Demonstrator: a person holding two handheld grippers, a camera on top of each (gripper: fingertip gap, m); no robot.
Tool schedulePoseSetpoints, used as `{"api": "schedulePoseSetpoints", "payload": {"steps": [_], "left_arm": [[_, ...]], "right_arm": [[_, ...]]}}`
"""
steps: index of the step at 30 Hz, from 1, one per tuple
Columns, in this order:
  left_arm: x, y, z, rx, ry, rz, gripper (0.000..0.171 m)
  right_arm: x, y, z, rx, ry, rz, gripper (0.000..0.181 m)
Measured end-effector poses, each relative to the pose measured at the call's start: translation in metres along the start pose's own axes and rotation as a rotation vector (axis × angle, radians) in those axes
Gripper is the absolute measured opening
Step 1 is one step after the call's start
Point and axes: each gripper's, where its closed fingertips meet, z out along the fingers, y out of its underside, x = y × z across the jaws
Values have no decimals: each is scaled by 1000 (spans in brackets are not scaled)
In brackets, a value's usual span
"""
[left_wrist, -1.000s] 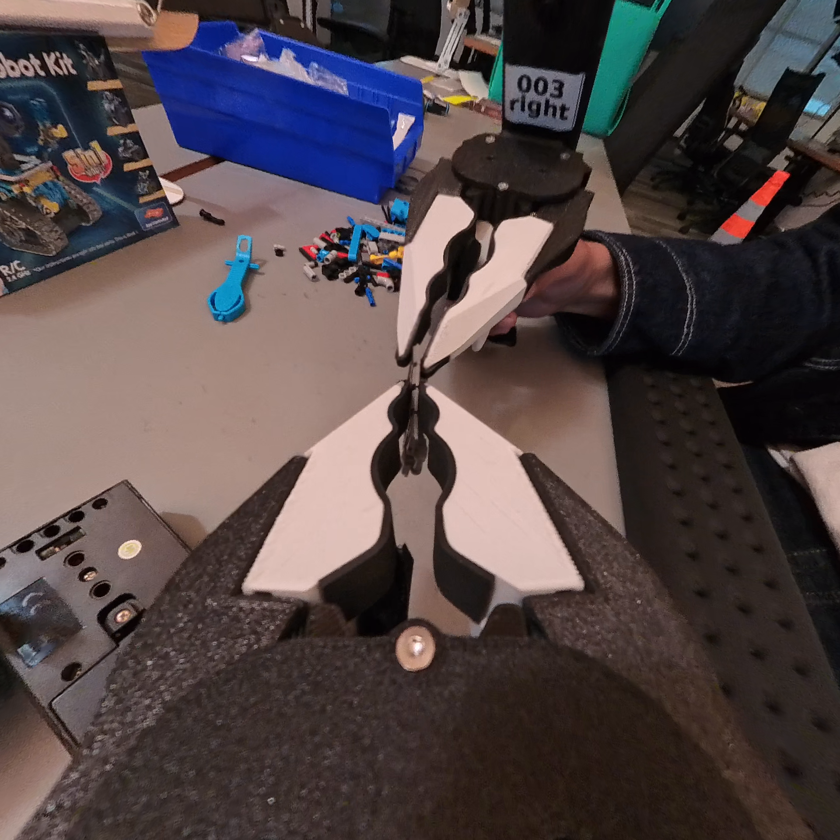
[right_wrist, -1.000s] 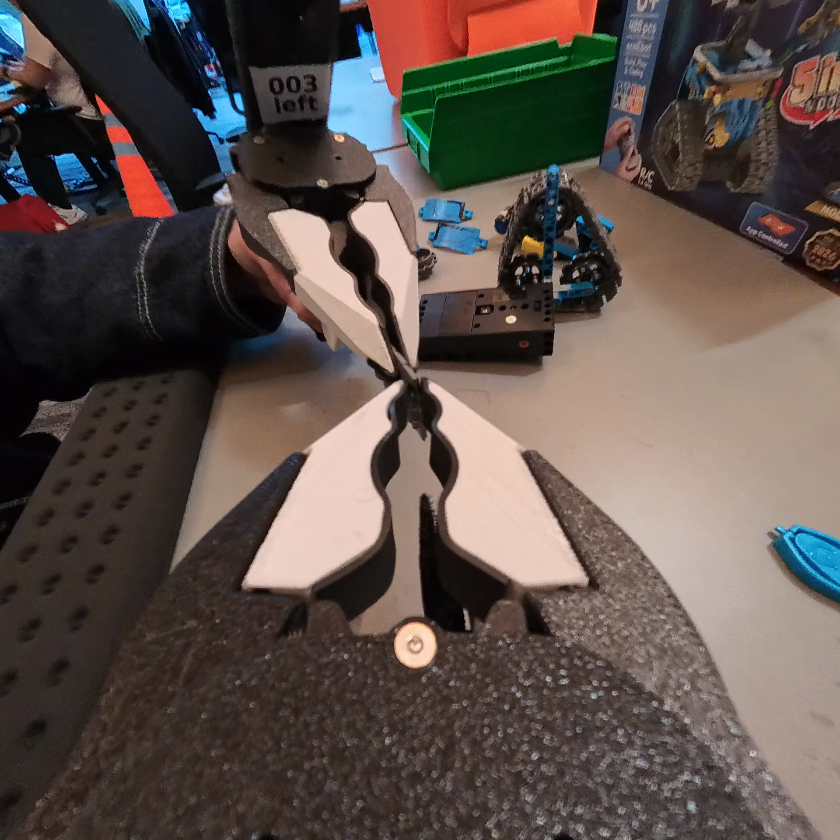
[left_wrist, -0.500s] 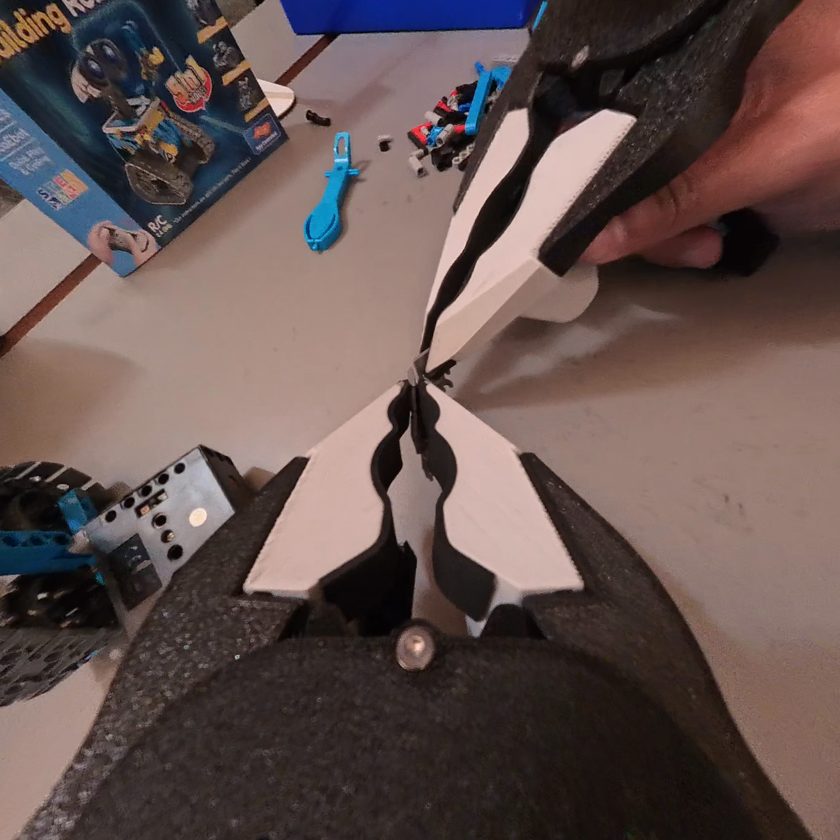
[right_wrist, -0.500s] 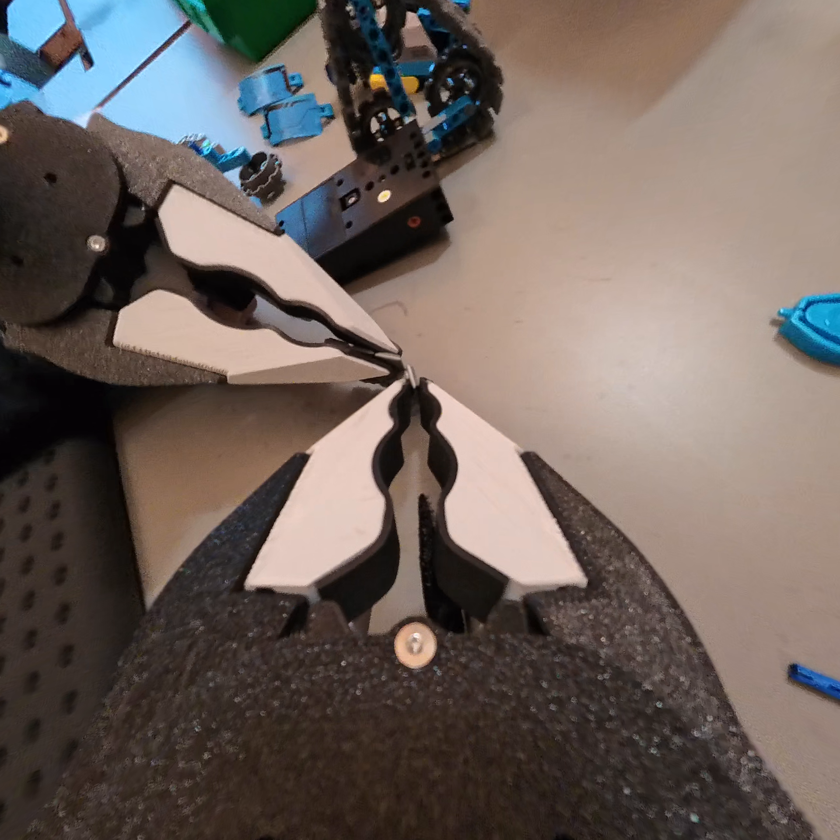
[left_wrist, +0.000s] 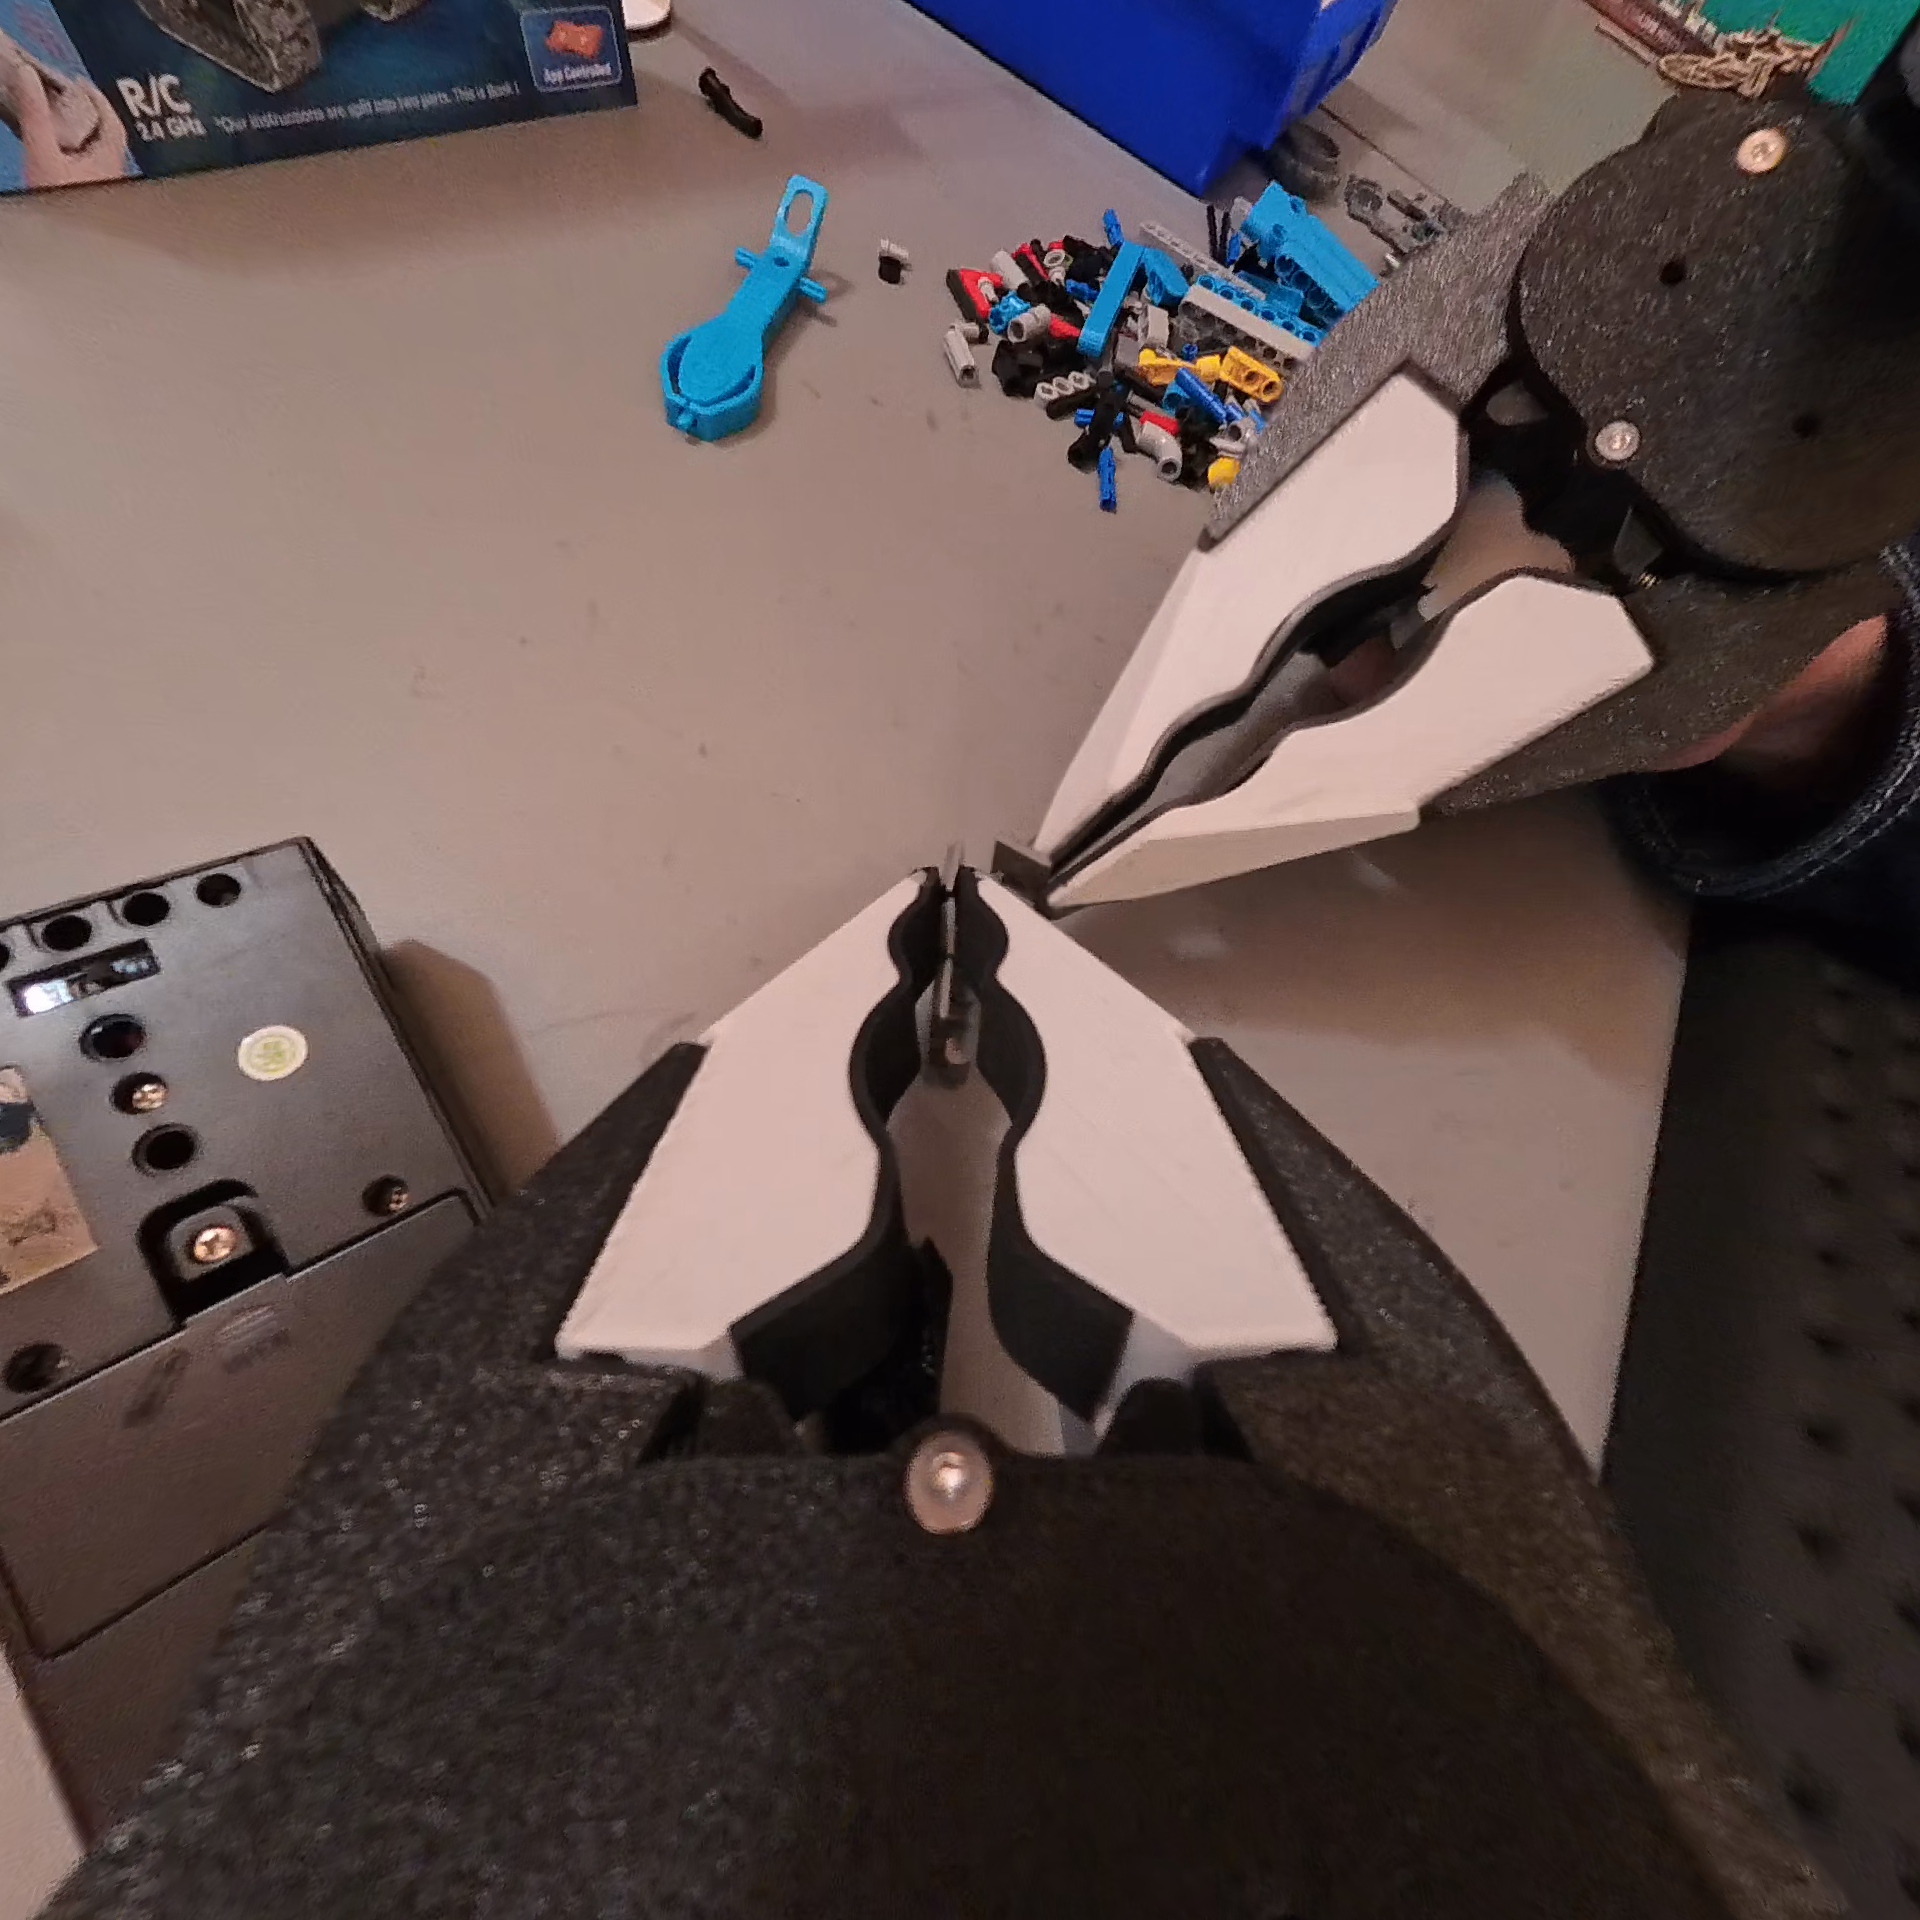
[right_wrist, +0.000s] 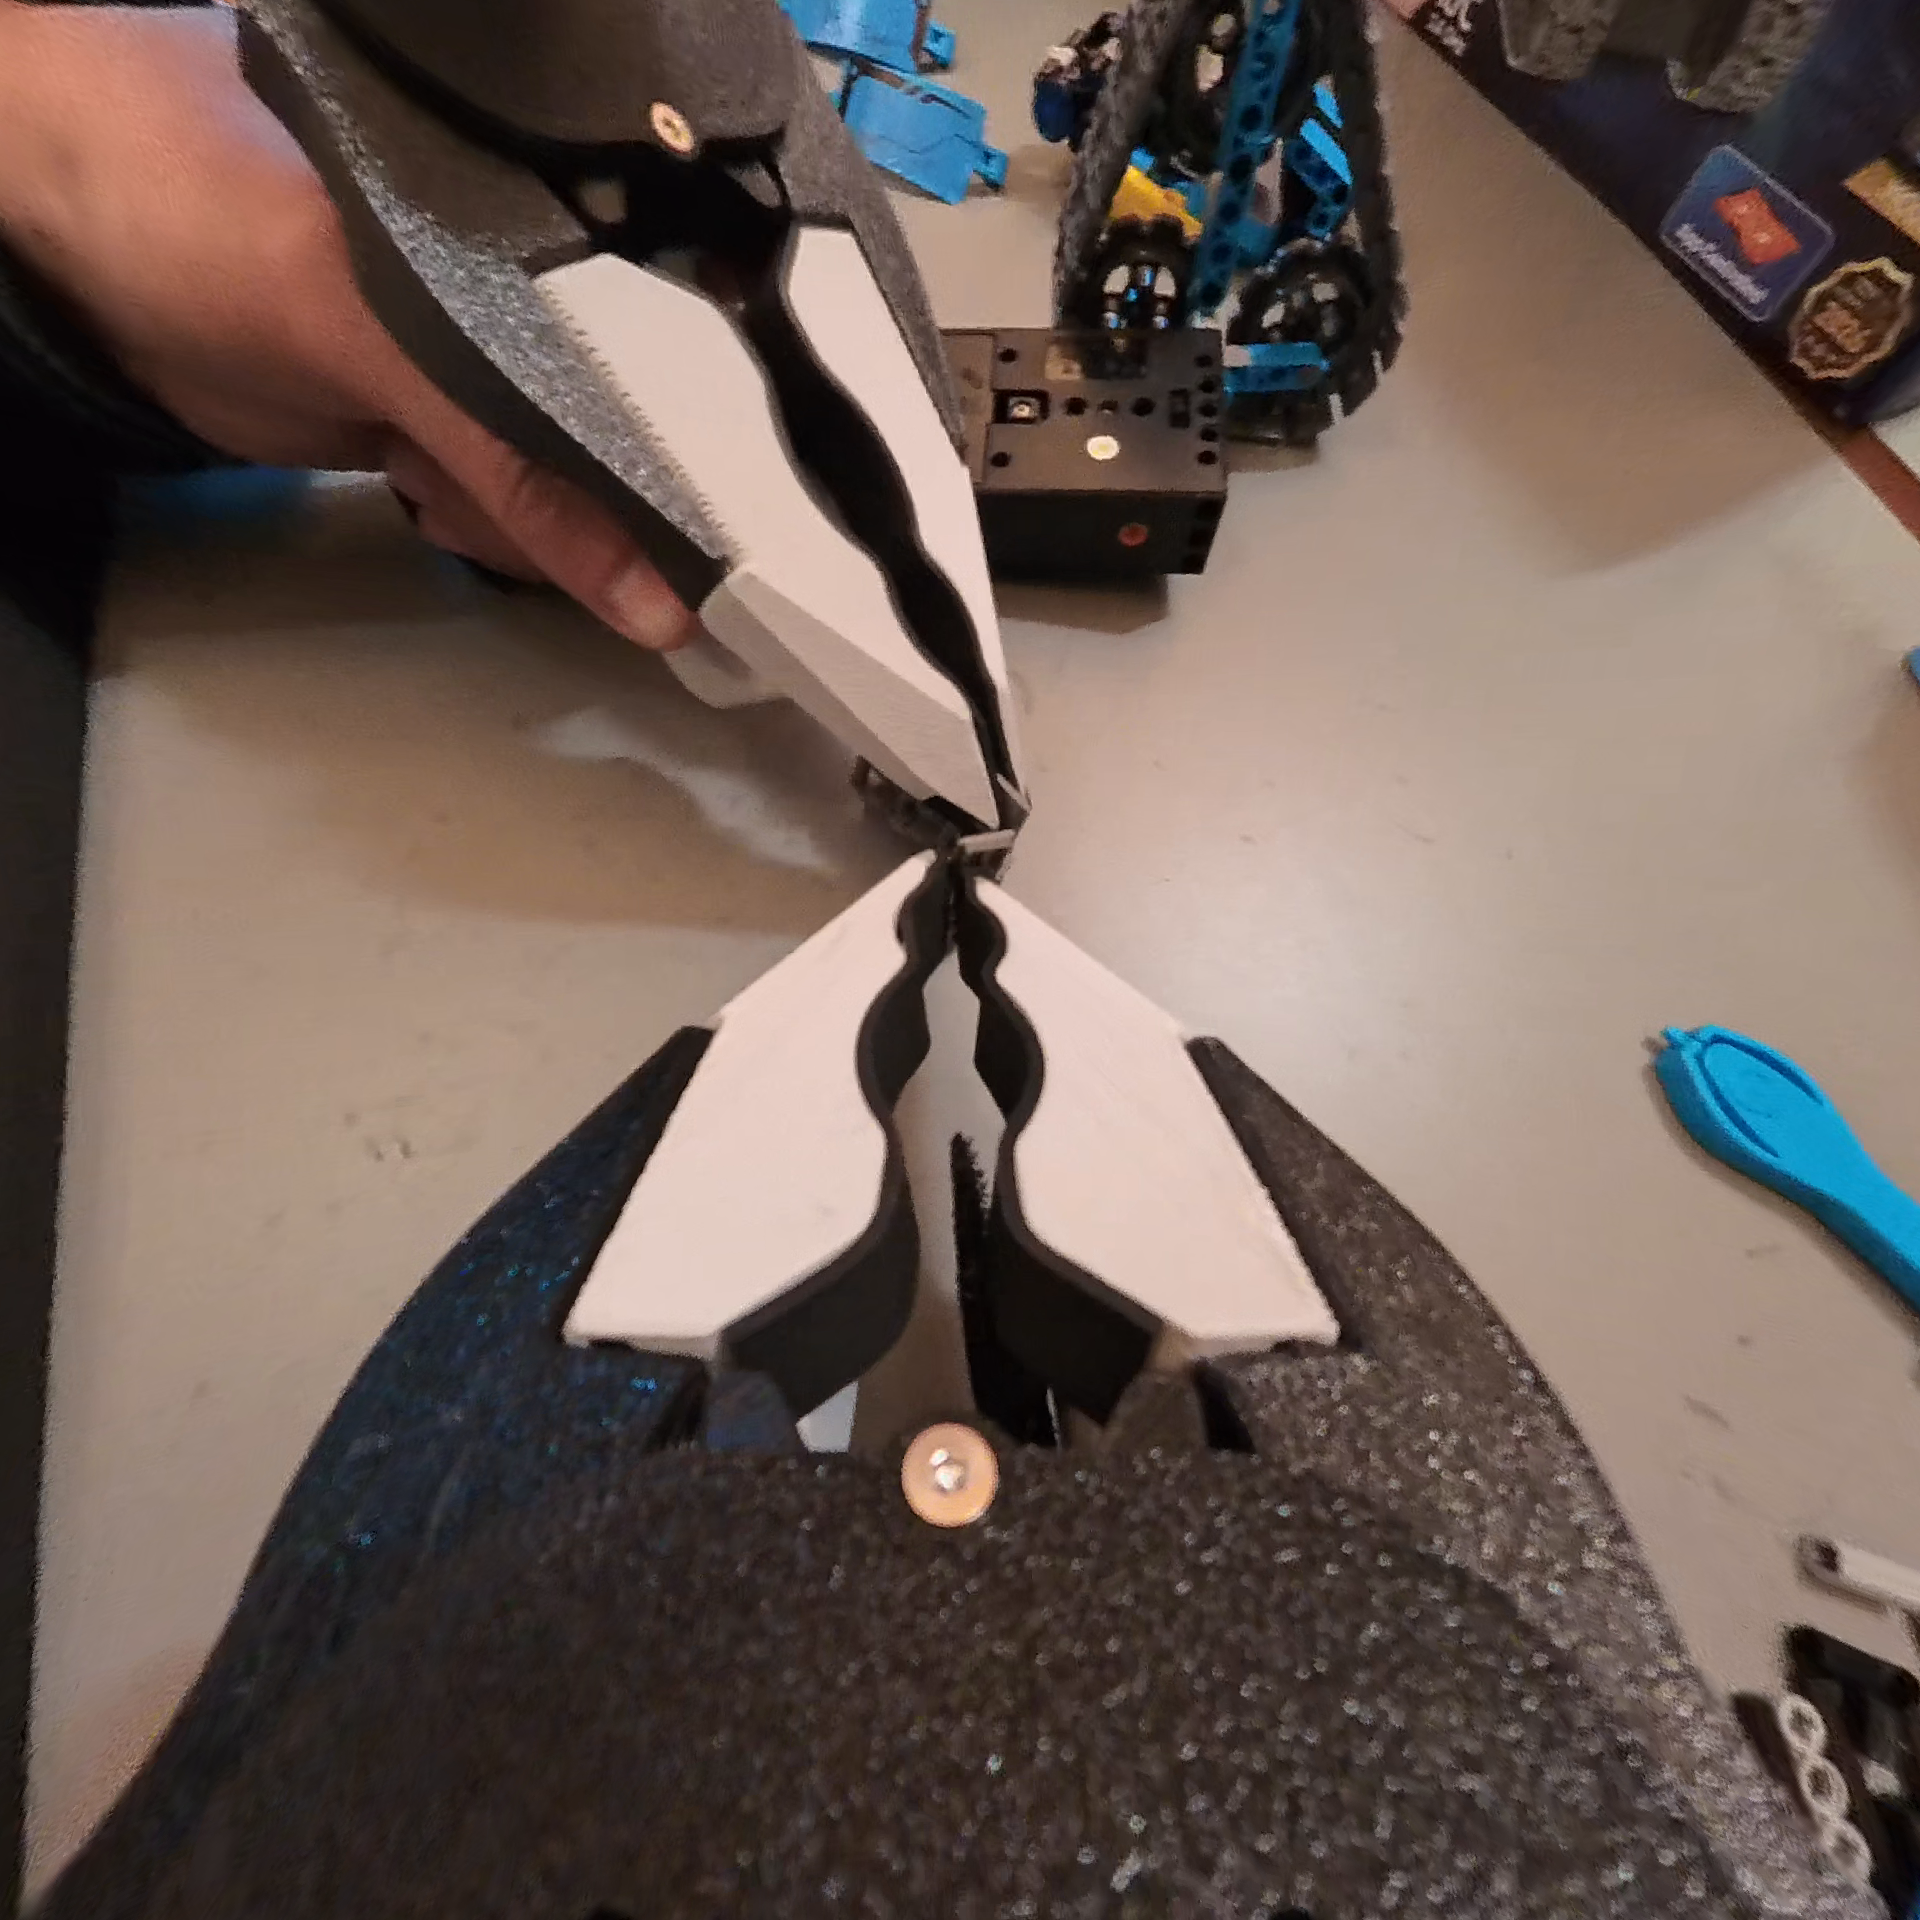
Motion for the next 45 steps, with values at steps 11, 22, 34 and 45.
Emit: {"api": "schedulePoseSetpoints", "payload": {"steps": [11,22,34,45], "left_arm": [[-14,-3,-4,8,-108,91,1],[-6,-2,-1,-8,-66,151,2],[-14,-4,-1,1,-125,146,2],[-15,-9,5,11,-208,160,2]], "right_arm": [[28,-9,-17,168,6,330,16],[22,-9,10,84,-138,156,9],[26,-6,9,44,-169,342,0],[27,-2,6,40,-15,595,0]]}}
